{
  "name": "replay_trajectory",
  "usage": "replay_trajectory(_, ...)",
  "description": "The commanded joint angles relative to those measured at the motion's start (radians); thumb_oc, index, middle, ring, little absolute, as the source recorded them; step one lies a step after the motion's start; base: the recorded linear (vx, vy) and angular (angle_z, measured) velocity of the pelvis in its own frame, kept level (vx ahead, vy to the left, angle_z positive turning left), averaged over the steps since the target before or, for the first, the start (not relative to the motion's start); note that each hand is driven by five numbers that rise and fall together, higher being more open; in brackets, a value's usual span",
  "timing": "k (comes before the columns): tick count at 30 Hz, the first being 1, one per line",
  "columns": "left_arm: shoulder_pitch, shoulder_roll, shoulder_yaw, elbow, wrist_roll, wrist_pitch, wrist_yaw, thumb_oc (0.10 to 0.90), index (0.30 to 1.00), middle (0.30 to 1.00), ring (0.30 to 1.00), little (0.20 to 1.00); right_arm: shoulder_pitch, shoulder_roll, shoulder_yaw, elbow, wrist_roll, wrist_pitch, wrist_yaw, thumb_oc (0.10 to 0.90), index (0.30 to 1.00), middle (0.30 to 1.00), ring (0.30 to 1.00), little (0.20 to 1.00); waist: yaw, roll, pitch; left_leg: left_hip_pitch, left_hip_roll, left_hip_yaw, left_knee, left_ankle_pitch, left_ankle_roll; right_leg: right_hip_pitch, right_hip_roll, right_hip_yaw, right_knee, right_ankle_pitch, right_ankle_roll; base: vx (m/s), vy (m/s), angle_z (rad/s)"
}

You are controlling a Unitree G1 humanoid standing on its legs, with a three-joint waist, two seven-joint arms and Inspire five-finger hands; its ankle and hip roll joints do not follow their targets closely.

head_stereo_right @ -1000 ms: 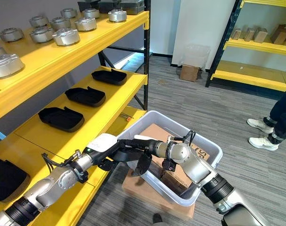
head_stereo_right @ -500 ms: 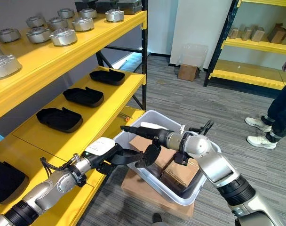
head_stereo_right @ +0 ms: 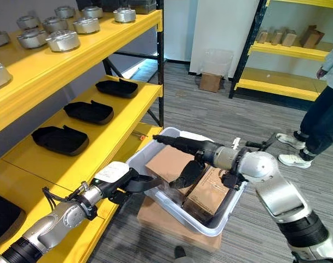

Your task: Move parts from the plastic box to the shelf.

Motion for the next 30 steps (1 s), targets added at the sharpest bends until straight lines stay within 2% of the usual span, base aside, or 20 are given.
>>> replay_trajectory(1,-0.071,0.028,0.187,-0.046,-0.046,-0.076,0.209,0.4,0.3,0.3,0.3,0.3,-0.014,-0.024,-0.169,-0.012,0.159,-0.111,-0.208,0.9,1.0,1.0,1.0,1.0,-0.009,-0.017,-0.051,0.059,-0.012,-0.012,0.005,-0.172,0.043,-0.009,0.002,0.051,0.032,-0.068,0.042,0.01,0.004,-0.03)
replay_trajectory(3,-0.048,0.033,0.271,-0.081,-0.063,-0.108,0.252,0.4,0.3,0.3,0.3,0.3,0.083,0.027,-0.286,0.005,0.224,-0.156,-0.343,0.9,1.0,1.0,1.0,1.0,-0.018,-0.014,-0.052,0.062,-0.011,-0.009,0.002,-0.175,0.045,-0.011,0.003,0.06,0.032,-0.067,0.044,0.0,0.0,0.0)
replay_trajectory(5,-0.043,0.037,0.307,-0.094,-0.072,-0.124,0.267,0.4,0.3,0.3,0.3,0.3,0.115,0.049,-0.33,0.023,0.238,-0.177,-0.389,0.9,1.0,1.0,1.0,1.0,-0.021,-0.011,-0.053,0.062,-0.012,-0.01,0.001,-0.176,0.047,-0.011,0.003,0.062,0.031,-0.066,0.044,0.0,0.005,-0.02)
replay_trajectory(7,-0.031,0.039,0.379,-0.142,-0.093,-0.14,0.298,0.4,0.3,0.3,0.3,0.3,0.182,0.121,-0.417,0.048,0.224,-0.217,-0.516,0.9,1.0,1.0,1.0,1.0,-0.027,-0.003,-0.054,0.064,-0.012,-0.012,0.0,-0.178,0.049,-0.012,0.003,0.067,0.03,-0.064,0.044,0.0,0.018,-0.09)
replay_trajectory(8,-0.031,0.037,0.394,-0.162,-0.099,-0.135,0.309,0.4,0.3,0.3,0.3,0.3,0.19,0.144,-0.429,0.06,0.221,-0.224,-0.564,0.9,1.0,1.0,1.0,1.0,-0.028,0.0,-0.054,0.065,-0.012,-0.013,0.0,-0.179,0.05,-0.01,0.003,0.067,0.027,-0.063,0.043,0.0,0.017,-0.1)
replay_trajectory(10,-0.029,0.037,0.407,-0.177,-0.105,-0.132,0.312,0.4,0.3,0.3,0.3,0.3,0.196,0.162,-0.435,0.068,0.233,-0.235,-0.592,0.9,1.0,1.0,1.0,1.0,-0.029,0.001,-0.055,0.066,-0.013,-0.013,0.0,-0.179,0.05,-0.008,0.003,0.067,0.025,-0.062,0.043,0.01,0.019,-0.1)
replay_trajectory(11,-0.027,0.028,0.435,-0.201,-0.124,-0.138,0.333,0.4,0.3,0.3,0.3,0.3,0.221,0.222,-0.453,0.081,0.21,-0.246,-0.661,0.9,1.0,1.0,1.0,1.0,-0.033,0.01,-0.056,0.067,-0.013,-0.017,-0.001,-0.179,0.05,-0.007,0.003,0.07,0.023,-0.062,0.042,0.0,0.032,-0.06)
replay_trajectory(13,-0.025,0.016,0.455,-0.235,-0.13,-0.138,0.351,0.4,0.3,0.3,0.3,0.3,0.241,0.267,-0.453,0.093,0.153,-0.267,-0.703,0.9,1.0,1.0,1.0,1.0,-0.035,0.014,-0.054,0.07,-0.014,-0.022,-0.002,-0.181,0.052,-0.003,0.001,0.068,0.02,-0.062,0.041,0.0,0.045,-0.01)
replay_trajectory(19,-0.022,-0.028,0.457,-0.326,-0.143,-0.182,0.371,0.4,0.3,0.3,0.3,0.3,0.269,0.352,-0.383,0.126,0.163,-0.281,-0.783,0.9,1.0,1.0,1.0,1.0,-0.022,0.018,-0.052,0.065,-0.02,-0.047,-0.002,-0.181,0.05,0.006,-0.005,0.057,0.007,-0.059,0.039,-0.02,0.055,0.01)
replay_trajectory(30,-0.038,-0.083,0.397,-0.371,-0.157,-0.211,0.345,0.4,0.3,0.3,0.3,0.3,0.278,0.397,-0.266,0.163,0.229,-0.297,-0.816,0.9,1.0,1.0,1.0,1.0,-0.004,0.008,-0.048,0.052,-0.041,-0.068,-0.002,-0.184,0.058,0.01,-0.019,0.038,0.005,-0.058,0.044,-0.04,0.114,0.08)
